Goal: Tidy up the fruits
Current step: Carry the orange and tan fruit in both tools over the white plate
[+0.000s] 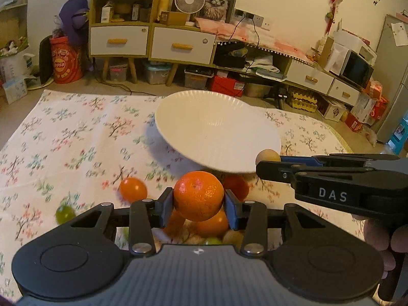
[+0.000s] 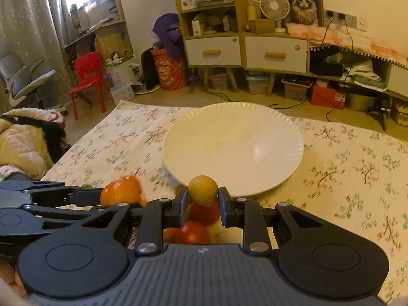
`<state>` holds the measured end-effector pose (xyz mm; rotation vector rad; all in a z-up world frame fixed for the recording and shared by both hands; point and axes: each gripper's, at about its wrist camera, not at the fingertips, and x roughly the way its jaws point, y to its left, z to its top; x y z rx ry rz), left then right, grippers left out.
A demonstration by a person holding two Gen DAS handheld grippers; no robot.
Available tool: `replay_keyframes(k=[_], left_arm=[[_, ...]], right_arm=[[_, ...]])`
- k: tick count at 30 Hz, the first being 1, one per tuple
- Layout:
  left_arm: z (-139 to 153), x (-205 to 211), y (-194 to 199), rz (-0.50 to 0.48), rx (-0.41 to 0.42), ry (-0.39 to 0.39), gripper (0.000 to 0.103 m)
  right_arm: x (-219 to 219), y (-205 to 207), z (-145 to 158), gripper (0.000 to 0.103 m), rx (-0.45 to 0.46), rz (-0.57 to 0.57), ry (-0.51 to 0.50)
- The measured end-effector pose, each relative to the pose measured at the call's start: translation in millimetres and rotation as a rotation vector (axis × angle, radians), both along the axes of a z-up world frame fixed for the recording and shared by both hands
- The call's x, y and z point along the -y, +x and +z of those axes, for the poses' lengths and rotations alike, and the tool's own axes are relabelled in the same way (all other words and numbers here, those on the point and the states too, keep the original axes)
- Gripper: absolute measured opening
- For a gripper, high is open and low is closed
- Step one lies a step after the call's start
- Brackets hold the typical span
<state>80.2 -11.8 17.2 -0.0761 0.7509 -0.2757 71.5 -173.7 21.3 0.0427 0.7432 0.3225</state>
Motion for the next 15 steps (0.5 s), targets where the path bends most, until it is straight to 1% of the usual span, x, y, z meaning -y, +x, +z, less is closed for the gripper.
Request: replay_keyframes(k=[6, 15], left_arm=[[-1.4, 8.8, 18.8, -0.014, 0.013, 0.014, 0.035], [-6.5, 23.8, 49.4, -0.052, 0.038, 0.044, 0.035]], right_arm=[[9.8, 22.1, -1.6, 0.023, -0.002, -0.033, 0.003], [22.1, 62.1, -10.4, 0.023, -0.045, -0.089, 0.024]])
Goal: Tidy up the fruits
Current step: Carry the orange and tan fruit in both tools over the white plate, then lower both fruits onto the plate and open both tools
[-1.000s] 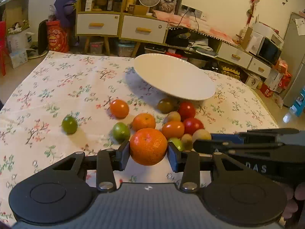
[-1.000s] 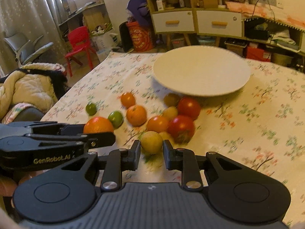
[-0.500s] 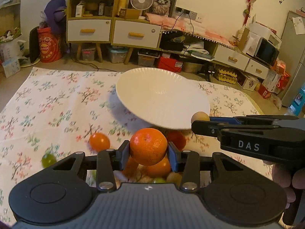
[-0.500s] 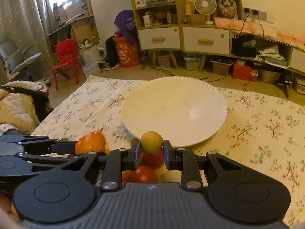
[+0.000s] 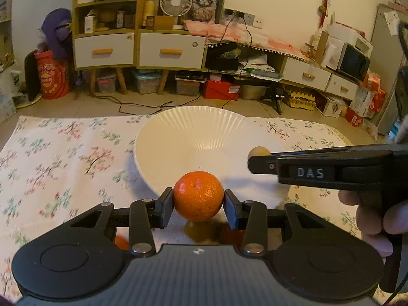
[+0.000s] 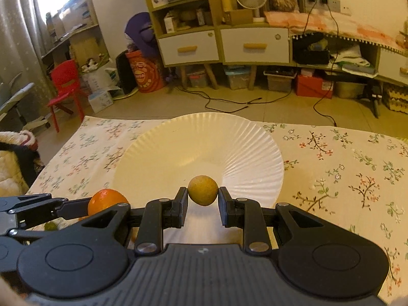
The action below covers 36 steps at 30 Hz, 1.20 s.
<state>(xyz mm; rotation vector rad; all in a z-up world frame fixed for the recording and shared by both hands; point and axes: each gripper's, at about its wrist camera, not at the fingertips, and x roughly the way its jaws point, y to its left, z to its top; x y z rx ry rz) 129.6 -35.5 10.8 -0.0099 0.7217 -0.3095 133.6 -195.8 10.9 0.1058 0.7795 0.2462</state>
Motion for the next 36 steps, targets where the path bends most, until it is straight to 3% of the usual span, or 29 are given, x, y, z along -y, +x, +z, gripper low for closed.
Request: replay_keyframes(k=[10, 28, 33, 36], left_arm=[[-12.5, 20.8, 18.3, -0.054, -0.006, 0.08, 0.035], [-14.0, 25.2, 34.6, -0.059, -0.024, 0.103, 0.037], [-9.8, 22.3, 32.7, -0.056, -0.02, 0.104, 0.046], [-6.3, 17.3, 28.8, -0.049, -0.01, 0.098, 0.055]], right_arm=[[3.8, 18.8, -14.8, 0.023, -0.036, -0.028, -0.006], [3.3, 25.6, -17.3, 0.024, -0.052, -0.011, -0.032], [2.4, 21.2, -13.0, 0.029, -0.037, -0.008, -0.048], [4.1, 17.1, -8.6, 0.042, -0.027, -0.01, -0.047]])
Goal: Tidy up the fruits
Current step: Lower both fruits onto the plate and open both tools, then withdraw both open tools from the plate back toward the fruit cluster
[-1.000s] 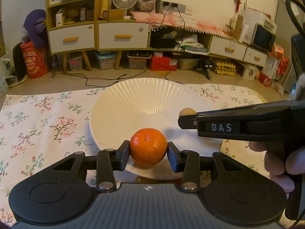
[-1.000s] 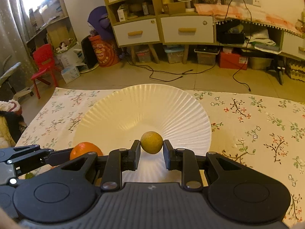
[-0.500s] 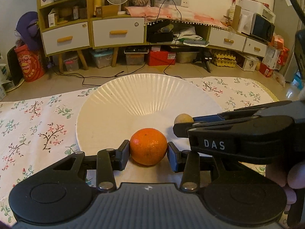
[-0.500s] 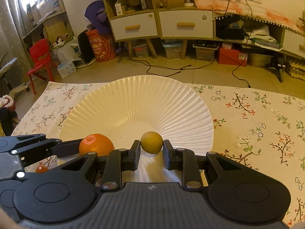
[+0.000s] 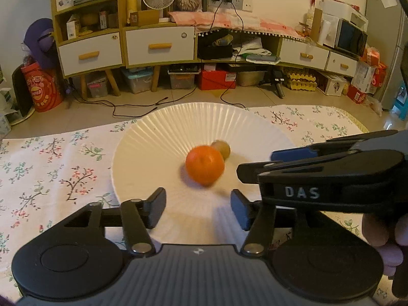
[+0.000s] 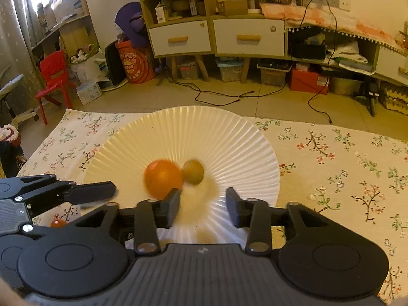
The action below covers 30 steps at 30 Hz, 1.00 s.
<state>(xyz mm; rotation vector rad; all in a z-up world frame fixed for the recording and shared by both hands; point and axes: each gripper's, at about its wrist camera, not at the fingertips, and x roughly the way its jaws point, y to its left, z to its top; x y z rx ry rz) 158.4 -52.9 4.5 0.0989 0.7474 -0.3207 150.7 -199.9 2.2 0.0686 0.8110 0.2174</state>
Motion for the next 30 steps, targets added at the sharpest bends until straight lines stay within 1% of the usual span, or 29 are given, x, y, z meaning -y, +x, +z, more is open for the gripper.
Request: replay_keyframes(k=[2, 3, 5, 6, 8, 11, 17, 18, 20, 23, 30], left_arm=[[3.4, -2.5, -4.0, 0.001, 0.008, -0.004, 0.062], [5.0, -3.2, -6.2, 0.0, 0.012, -0.004, 0.064], [8.5, -5.4, -10.8, -0.003, 0.023, -0.005, 0.072], [9.7, -6.5, -12.7, -0.002, 0.027, -0.007, 0.074], [12.8, -9.1, -17.0, 0.002, 0.033, -0.012, 0.079], [16.5, -13.8, -23.9, 0.007, 0.032, -0.024, 0.084], [21.0, -19.9, -37.2, 0.007, 0.026, -0.014, 0.089], [22.2, -21.1, -39.8, 0.006, 0.027, -0.011, 0.09], [24.0, -24.7, -46.5, 0.004, 0.036, -0.006, 0.096], [25.0, -30.5, -54.8, 0.003, 0.043, -0.003, 0.097], [22.1, -44.8, -69.5, 0.015, 0.019, 0.011, 0.097]], right_arm=[[1.2, -3.0, 3.5, 0.05, 0.009, -0.002, 0.003], [1.7, -5.1, 5.9, 0.053, 0.014, -0.002, 0.003], [1.2, -8.5, 9.6, 0.06, 0.023, -0.002, 0.0], [0.2, -10.1, 11.6, 0.061, 0.027, -0.002, -0.002], [-0.7, -14.6, 14.9, 0.069, 0.035, -0.004, -0.007], [-1.8, -21.9, 19.1, 0.075, 0.04, -0.01, -0.014], [-1.3, -35.4, 26.3, 0.081, 0.039, -0.025, -0.012], [-1.1, -37.2, 27.3, 0.082, 0.038, -0.028, -0.012], [-1.2, -42.1, 29.2, 0.085, 0.038, -0.033, -0.017], [-4.7, -51.8, 30.8, 0.089, 0.041, -0.041, -0.035], [-11.2, -69.7, 29.3, 0.091, 0.03, -0.032, -0.055]])
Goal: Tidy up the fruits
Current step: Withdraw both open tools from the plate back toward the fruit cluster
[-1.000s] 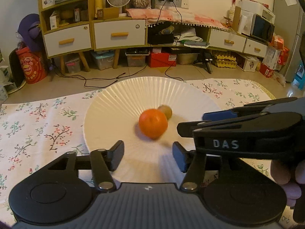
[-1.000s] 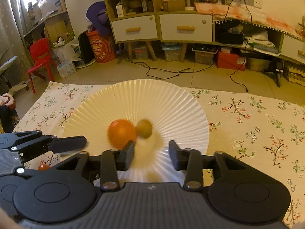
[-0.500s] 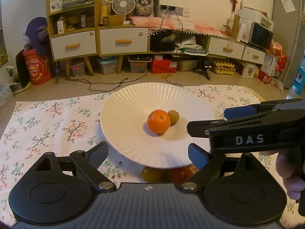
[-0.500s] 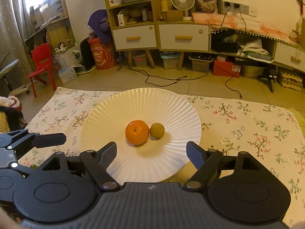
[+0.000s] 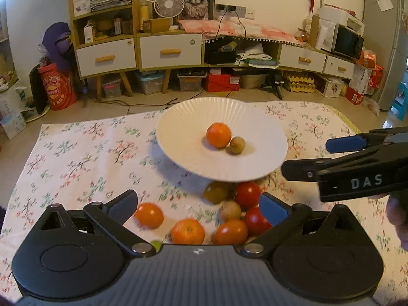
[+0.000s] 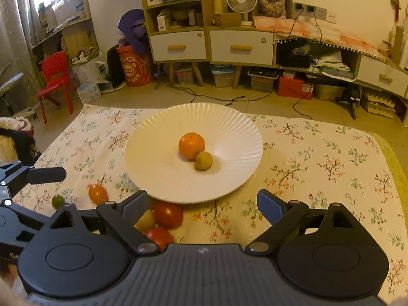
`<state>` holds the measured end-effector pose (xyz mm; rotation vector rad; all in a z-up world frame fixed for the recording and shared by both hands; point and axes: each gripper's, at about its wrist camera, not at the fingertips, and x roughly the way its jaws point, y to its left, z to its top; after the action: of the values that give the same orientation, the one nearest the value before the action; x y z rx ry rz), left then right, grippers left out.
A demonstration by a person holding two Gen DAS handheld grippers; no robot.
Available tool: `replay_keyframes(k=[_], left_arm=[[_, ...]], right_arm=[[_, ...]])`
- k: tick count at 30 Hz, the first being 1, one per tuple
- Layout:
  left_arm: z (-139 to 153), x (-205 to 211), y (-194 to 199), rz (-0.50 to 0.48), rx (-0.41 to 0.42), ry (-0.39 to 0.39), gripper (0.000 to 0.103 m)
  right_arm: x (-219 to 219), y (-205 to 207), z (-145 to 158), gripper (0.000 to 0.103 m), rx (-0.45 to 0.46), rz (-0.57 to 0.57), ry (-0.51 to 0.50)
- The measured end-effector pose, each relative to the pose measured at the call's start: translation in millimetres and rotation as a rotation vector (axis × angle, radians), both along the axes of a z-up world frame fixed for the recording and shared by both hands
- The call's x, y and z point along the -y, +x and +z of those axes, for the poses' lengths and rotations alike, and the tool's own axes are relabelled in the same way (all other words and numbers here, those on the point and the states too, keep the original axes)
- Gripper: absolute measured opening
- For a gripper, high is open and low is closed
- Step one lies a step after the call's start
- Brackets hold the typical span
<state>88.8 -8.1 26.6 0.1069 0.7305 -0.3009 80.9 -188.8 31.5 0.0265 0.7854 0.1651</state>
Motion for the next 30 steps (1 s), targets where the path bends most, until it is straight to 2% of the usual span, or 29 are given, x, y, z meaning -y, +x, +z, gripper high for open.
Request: replay_keyframes(k=[8, 30], left_arm=[[-6.3, -15.0, -17.9, 0.02, -0.022, 0.011, 0.097], [-38.7, -61.2, -63.4, 0.077, -0.064, 0.017, 0.097]], right_arm=[[-6.3, -15.9, -5.5, 0.095, -0.015, 0.02, 0.007], [-15.6, -61.6, -31.0, 0.098, -0.039, 0.05, 0.028]])
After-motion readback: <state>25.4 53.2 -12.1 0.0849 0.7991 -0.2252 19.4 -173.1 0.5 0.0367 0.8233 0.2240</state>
